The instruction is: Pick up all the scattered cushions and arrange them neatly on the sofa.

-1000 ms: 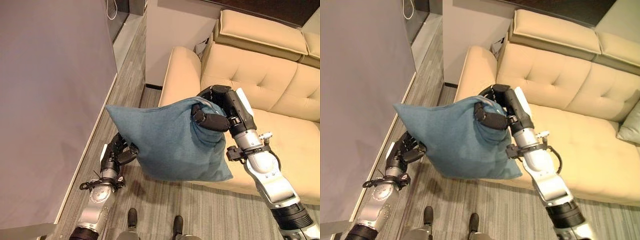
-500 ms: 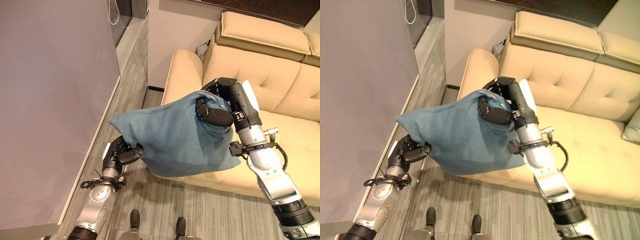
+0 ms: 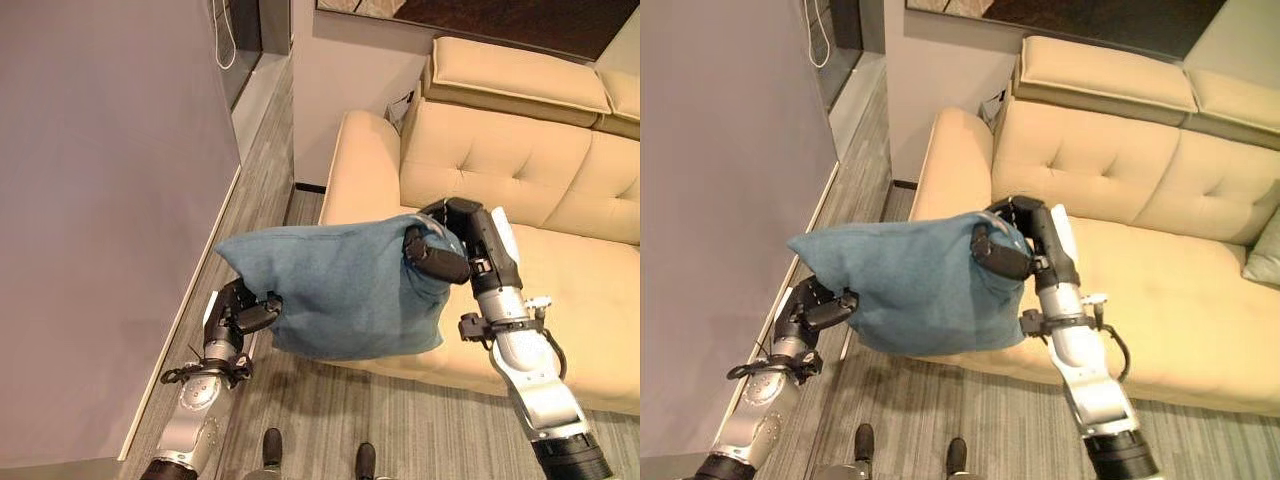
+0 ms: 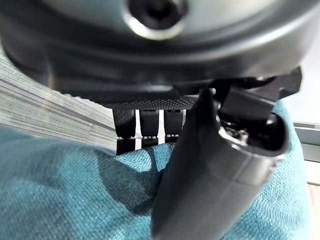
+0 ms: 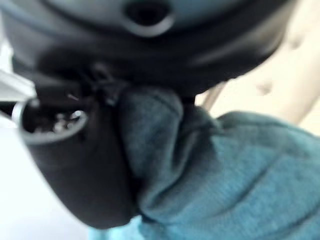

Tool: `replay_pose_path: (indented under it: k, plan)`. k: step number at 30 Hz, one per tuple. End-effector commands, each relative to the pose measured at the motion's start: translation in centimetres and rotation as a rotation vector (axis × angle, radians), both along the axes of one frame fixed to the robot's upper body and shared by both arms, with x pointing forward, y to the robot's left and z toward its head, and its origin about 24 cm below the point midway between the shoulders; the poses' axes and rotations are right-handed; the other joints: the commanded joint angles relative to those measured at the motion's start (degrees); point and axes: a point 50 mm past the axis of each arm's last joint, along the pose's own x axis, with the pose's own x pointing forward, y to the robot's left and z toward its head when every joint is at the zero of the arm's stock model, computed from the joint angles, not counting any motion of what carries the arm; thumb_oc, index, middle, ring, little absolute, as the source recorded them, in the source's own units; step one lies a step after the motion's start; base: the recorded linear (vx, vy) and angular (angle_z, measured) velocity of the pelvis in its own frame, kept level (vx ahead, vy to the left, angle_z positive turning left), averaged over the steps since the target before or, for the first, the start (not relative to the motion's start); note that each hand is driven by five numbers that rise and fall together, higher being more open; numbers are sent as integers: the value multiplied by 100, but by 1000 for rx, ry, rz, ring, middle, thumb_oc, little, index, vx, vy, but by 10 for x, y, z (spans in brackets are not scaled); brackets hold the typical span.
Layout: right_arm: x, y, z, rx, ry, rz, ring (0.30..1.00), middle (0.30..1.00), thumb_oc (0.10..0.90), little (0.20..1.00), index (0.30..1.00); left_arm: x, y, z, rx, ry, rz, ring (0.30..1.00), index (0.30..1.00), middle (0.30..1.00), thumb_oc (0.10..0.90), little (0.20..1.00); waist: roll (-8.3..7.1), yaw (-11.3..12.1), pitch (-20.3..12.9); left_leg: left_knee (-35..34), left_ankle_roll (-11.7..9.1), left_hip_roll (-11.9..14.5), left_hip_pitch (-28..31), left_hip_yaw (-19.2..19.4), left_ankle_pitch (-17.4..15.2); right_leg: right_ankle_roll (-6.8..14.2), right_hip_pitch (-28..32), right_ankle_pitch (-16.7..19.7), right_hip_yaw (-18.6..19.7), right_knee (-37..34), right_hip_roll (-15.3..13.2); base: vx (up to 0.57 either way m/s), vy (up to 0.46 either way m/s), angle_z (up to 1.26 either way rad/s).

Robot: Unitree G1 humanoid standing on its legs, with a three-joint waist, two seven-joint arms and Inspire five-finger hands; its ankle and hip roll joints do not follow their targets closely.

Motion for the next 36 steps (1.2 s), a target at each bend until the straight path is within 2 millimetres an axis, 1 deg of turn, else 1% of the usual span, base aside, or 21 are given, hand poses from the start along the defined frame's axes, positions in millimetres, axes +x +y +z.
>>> replay_pose_path:
  k: [1,9,10,11,12,13,15,16,18,19,20,22,25,27,29,30,31,32,33,34,36]
  plan:
    - [3,3,42,34,-262,37,300,300,400,300,300,12,-25,36,-15,-214,-155,300,300,300,400,300,-91,45,-1056,12,-100,68,575,-181,-1099,234,234,-456,-361,117,-11,-31,-87,-1]
    - [-14,-12,-11,-6,-40,-41,300,300,400,300,300,-7,-24,5,-64,-73,-179,300,300,300,400,300,128,-135,-946,38,-201,267,572,-173,-908,66,244,-661,-250,230,212,-72,-134,-2]
    - [-19,-17,-22,-32,7,-63,300,300,400,300,300,-11,-25,-2,-67,-37,-186,300,300,300,400,300,200,-244,-856,109,-283,400,454,-187,-783,-30,233,-730,-170,226,327,-198,-292,-2]
    - [-20,-18,-28,-40,31,-67,300,300,400,300,300,-11,-27,-4,-68,-27,-192,300,300,300,400,300,235,-315,-778,311,-317,470,359,-211,-775,-93,237,-764,-106,216,397,-168,-246,-1]
    - [-20,-18,-28,-40,30,-66,300,300,400,300,300,-11,-27,-4,-68,-27,-192,300,300,300,400,300,237,-318,-775,330,-319,473,350,-214,-785,-96,238,-763,-108,216,399,-115,-161,-3]
    - [-21,-19,-32,-50,49,-67,300,300,400,300,300,-10,-28,-5,-76,-23,-193,300,300,300,400,300,260,-380,-688,590,-334,507,270,-227,-821,-149,248,-781,-69,224,431,-51,-67,-6]
    - [-21,-19,-33,-53,56,-67,300,300,400,300,300,-8,-29,-4,-81,-29,-189,300,300,300,400,300,271,-395,-613,764,-337,504,217,-282,-856,-164,238,-785,-37,256,425,-76,-39,-9]
    - [-20,-18,-35,-47,63,-67,300,300,400,300,300,-7,-31,-2,-87,-38,-189,300,300,300,400,300,271,-380,-511,946,-321,430,116,-426,-884,-184,193,-789,7,319,407,-127,-14,-12]
    - [-17,-18,-37,-42,70,-68,300,300,400,300,300,-5,-34,1,-90,-56,-196,300,300,300,400,300,271,-335,-434,1043,-255,71,-32,-869,-1016,-209,112,-754,150,377,414,-89,-9,-25]
    - [-17,-18,-37,-42,69,-68,300,300,400,300,300,-4,-35,1,-90,-56,-196,300,300,300,400,300,270,-336,-429,1052,-251,67,-30,-871,-1026,-206,117,-761,149,381,409,-9,31,-49]
    - [-16,-18,-41,-24,87,-67,300,300,400,300,300,-1,-38,4,-87,-70,-206,300,300,300,400,300,257,-340,-432,1088,-140,-330,-65,-1250,-1182,-163,27,-646,367,431,384,-7,70,-100]
    - [-13,-17,-39,-25,83,-62,300,300,400,300,300,0,-42,6,-89,-78,-219,300,300,300,400,300,296,-359,-440,1006,-16,-535,-35,-1540,-1271,-117,-111,-584,652,503,426,-10,138,-111]
    - [-11,-16,-40,-29,89,-56,300,300,400,300,300,0,-42,5,-83,-75,-223,300,300,300,400,300,310,-372,-464,899,44,-538,67,-1466,-1267,-67,-191,-541,790,565,402,8,139,-62]
    - [-9,-11,-40,-24,93,-34,300,300,400,300,300,-2,-41,4,-78,-68,-219,300,300,300,400,300,302,-374,-481,820,102,-528,143,-1328,-1268,-21,-282,-504,909,656,396,-11,150,-52]
    - [-6,-3,-39,-24,88,-10,300,300,400,300,300,-4,-36,3,-67,-64,-206,300,300,300,400,300,282,-267,-415,775,195,-522,191,-1076,-1283,100,-528,-443,1057,863,394,-84,141,-126]
    - [-6,-3,-39,-24,88,-10,300,300,400,300,300,-4,-36,3,-67,-64,-206,300,300,300,400,300,280,-253,-414,773,196,-521,194,-1062,-1284,101,-535,-445,1072,872,396,-106,91,-166]
    - [-6,0,-40,-20,91,3,300,300,400,300,300,-4,-34,4,-59,-66,-201,300,300,300,400,300,261,-207,-363,778,231,-506,203,-942,-1285,140,-642,-422,1077,987,398,-101,27,-117]
    - [-4,4,-39,-19,84,12,300,300,400,300,300,-4,-31,3,-55,-62,-191,300,300,300,400,300,266,-109,-298,769,274,-467,223,-786,-1294,181,-749,-413,904,1106,346,-149,16,-76]
    - [-4,4,-39,-20,80,13,300,300,400,300,300,-5,-29,2,-50,-61,-185,300,300,300,400,300,272,-54,-264,749,289,-438,237,-682,-1290,202,-802,-398,605,1192,240,-155,-21,-68]
    - [-3,7,-39,-17,78,24,300,300,400,300,300,-6,-27,2,-46,-58,-180,300,300,300,400,300,289,16,-232,733,284,-389,246,-553,-1281,203,-839,-410,171,1277,82,-136,-48,-82]
    - [-4,10,-39,-18,84,43,300,300,400,300,300,-8,-23,1,-45,-53,-174,300,300,300,400,300,327,118,-227,720,273,-285,275,-351,-1264,112,-773,-500,-622,1417,-179,-101,-64,-108]
